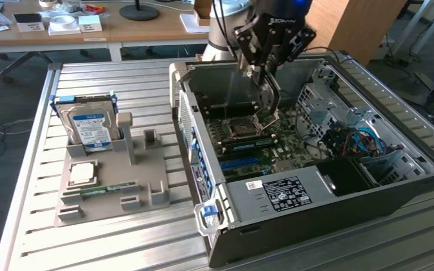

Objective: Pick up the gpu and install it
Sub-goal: 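Pick up the gpu and move the gpu toward the slot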

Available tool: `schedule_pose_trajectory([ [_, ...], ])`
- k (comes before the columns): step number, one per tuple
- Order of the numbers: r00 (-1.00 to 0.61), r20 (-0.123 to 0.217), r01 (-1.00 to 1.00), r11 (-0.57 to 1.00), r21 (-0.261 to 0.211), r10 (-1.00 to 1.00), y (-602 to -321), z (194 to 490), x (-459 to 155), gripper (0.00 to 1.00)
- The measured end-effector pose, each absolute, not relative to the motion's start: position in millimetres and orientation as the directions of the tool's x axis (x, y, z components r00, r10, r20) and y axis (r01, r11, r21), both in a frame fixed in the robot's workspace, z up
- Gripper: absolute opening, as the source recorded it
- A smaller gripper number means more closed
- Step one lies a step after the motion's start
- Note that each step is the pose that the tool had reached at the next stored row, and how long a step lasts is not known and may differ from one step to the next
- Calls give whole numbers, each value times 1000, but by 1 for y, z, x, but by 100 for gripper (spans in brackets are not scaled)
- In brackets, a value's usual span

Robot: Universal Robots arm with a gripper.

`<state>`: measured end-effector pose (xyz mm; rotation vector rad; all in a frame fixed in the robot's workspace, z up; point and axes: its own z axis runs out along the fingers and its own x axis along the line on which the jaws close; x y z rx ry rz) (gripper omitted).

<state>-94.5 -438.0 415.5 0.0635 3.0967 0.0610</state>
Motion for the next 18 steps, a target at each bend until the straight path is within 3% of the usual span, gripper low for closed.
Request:
schedule_pose_trajectory([
  [18,-998,-43,40,998,40,42,-438,415,-59,27],
])
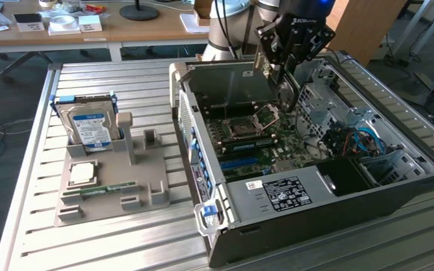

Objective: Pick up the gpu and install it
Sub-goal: 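Pick up the gpu and move the gpu toward the slot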

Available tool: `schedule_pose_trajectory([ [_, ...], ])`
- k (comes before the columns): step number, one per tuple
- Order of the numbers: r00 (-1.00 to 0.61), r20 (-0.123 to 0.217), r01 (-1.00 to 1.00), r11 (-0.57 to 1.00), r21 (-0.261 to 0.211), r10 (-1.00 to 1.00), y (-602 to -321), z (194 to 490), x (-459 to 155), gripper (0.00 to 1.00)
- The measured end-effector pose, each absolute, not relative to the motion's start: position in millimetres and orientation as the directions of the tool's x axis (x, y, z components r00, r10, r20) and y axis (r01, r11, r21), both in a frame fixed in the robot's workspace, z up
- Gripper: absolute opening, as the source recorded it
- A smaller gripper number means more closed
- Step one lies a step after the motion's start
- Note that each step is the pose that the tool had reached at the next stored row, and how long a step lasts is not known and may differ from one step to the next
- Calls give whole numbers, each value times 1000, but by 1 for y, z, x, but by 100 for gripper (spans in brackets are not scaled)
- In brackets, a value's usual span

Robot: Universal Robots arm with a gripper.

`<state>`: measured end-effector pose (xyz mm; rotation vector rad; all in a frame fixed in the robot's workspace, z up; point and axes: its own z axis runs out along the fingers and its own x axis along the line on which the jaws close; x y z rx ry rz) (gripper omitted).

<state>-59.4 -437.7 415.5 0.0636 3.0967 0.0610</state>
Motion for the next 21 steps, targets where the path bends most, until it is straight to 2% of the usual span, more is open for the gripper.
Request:
schedule_pose_trajectory([
  [16,-998,-43,40,998,40,42,-438,415,-51,27],
  [21,-998,-43,40,998,40,42,-437,415,-23,27],
])
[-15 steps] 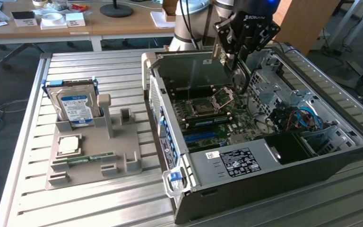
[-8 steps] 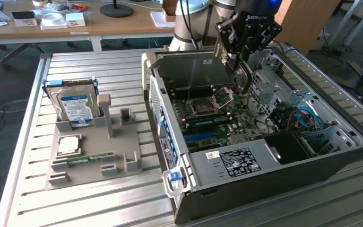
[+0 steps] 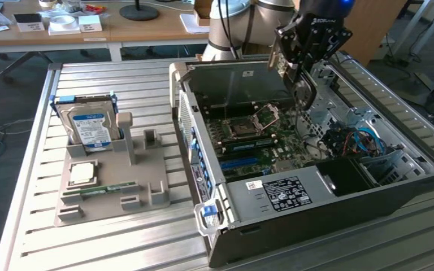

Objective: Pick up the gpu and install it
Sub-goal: 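Pick up the gpu and move the gpu toward the slot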

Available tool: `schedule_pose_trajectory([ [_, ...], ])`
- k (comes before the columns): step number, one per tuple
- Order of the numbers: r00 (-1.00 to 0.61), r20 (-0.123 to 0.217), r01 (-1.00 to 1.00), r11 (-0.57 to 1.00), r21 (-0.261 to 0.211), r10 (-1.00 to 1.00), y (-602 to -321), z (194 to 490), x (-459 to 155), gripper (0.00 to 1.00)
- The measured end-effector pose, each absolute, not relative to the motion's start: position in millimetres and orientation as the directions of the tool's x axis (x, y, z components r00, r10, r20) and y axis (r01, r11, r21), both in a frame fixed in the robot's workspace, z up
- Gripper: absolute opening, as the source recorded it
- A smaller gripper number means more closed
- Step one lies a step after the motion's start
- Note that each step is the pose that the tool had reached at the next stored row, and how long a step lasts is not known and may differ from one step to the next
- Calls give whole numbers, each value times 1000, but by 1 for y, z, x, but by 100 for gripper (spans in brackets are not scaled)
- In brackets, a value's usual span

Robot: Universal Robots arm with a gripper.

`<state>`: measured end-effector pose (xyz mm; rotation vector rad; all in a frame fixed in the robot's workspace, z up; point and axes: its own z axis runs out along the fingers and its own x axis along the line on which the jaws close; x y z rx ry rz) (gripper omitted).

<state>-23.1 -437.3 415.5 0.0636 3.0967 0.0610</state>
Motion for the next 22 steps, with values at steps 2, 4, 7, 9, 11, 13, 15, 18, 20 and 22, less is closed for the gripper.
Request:
schedule_pose_trajectory([
  [2,-998,-43,40,998,40,42,-437,415,-18,27],
  [4,-998,-43,40,998,40,42,-437,415,-13,27],
  [7,-998,-43,40,998,40,42,-437,415,-4,27],
  [9,-998,-43,40,998,40,42,-437,415,1,27],
  [11,-998,-43,40,998,40,42,-437,415,5,27],
  [13,-998,-43,40,998,40,42,-437,415,7,27],
  [15,-998,-43,40,998,40,42,-437,415,7,27],
  [18,-998,-43,40,998,40,42,-437,415,7,27],
  [20,-998,-43,40,998,40,42,-437,415,7,27],
  [22,-998,-43,40,998,40,42,-437,415,7,27],
])
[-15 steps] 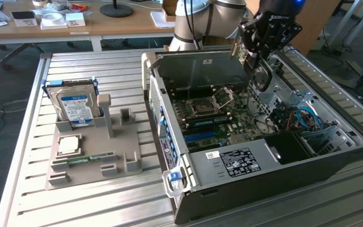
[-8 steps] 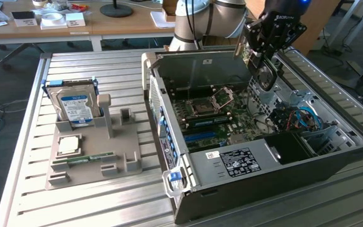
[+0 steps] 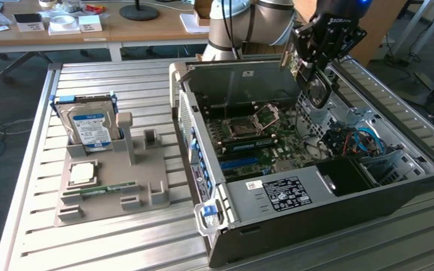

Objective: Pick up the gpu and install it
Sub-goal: 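Pick up the gpu and move the gpu toward the slot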

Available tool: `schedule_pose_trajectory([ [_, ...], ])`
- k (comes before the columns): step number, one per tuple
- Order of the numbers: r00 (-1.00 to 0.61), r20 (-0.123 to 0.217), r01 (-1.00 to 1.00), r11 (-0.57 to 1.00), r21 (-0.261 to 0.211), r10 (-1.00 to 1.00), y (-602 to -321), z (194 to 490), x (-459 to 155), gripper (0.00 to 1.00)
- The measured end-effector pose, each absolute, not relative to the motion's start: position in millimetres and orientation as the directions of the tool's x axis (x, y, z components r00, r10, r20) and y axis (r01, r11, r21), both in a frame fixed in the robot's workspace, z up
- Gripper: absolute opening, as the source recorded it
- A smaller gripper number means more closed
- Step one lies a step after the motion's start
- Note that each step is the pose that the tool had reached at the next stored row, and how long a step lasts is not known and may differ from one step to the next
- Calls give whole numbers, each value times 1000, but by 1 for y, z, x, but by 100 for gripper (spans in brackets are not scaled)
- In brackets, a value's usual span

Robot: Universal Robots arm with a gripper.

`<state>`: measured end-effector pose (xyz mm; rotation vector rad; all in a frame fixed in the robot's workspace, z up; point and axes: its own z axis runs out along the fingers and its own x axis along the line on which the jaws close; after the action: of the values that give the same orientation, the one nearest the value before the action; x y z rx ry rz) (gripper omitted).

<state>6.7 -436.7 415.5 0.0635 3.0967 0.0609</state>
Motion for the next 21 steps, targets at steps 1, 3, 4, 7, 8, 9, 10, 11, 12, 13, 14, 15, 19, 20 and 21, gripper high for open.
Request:
schedule_pose_trajectory([
  [1,-998,-43,40,998,40,42,-437,415,7,27],
  [3,-998,-43,40,998,40,42,-436,415,8,27],
  [4,-998,-43,40,998,40,42,-436,415,8,27],
  [7,-998,-43,40,998,40,42,-436,415,12,27],
  [8,-998,-43,40,998,40,42,-436,415,13,27],
  [9,-998,-43,40,998,40,42,-436,415,15,27],
  [10,-998,-43,40,998,40,42,-436,415,16,27],
  [11,-998,-43,40,998,40,42,-436,415,17,27],
  [12,-998,-43,40,998,40,42,-436,415,18,27],
  [13,-998,-43,40,998,40,42,-436,415,18,27],
  [14,-998,-43,40,998,40,42,-436,415,18,27],
  [15,-998,-43,40,998,40,42,-436,415,18,27],
  [19,-998,-43,40,998,40,42,-436,415,18,27],
  [20,-998,-43,40,998,40,42,-436,415,18,27],
  [21,-998,-43,40,998,40,42,-436,415,19,27],
])
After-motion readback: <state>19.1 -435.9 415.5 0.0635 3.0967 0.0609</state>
